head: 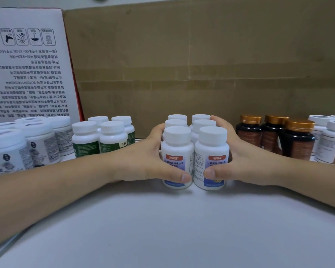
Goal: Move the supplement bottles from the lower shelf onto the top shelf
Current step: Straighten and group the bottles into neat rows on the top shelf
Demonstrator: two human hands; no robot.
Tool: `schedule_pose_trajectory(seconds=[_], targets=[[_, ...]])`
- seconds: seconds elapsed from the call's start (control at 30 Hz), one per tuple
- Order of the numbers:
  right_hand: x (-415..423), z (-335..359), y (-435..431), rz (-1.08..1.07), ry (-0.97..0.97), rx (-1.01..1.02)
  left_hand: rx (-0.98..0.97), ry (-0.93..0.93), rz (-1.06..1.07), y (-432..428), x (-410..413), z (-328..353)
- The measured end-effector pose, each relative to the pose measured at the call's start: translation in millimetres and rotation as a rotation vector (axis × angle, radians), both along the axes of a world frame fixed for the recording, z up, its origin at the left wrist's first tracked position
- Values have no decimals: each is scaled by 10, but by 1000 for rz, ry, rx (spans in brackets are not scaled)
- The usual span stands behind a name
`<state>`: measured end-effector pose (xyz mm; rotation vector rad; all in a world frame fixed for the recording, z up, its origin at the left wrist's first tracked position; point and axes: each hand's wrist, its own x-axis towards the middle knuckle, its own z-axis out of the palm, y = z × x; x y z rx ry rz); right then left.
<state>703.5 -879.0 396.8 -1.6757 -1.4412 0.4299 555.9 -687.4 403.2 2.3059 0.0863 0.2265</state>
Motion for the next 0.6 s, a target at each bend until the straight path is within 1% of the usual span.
schedule_pose_trajectory(seconds=[0.13, 0.27, 0.43, 0.6], targets=[[-3, 4, 5, 3, 17, 23, 51, -19, 16, -26, -10, -4], [-22, -7, -7, 20, 22, 19, 75, -11, -24, -30, -9, -22], [-30, -12, -2, 48, -23, 16, 52, -20, -48, -24, -6, -27], [-44, -8, 7, 32, -87, 17, 67, -35, -65, -44, -16, -25]])
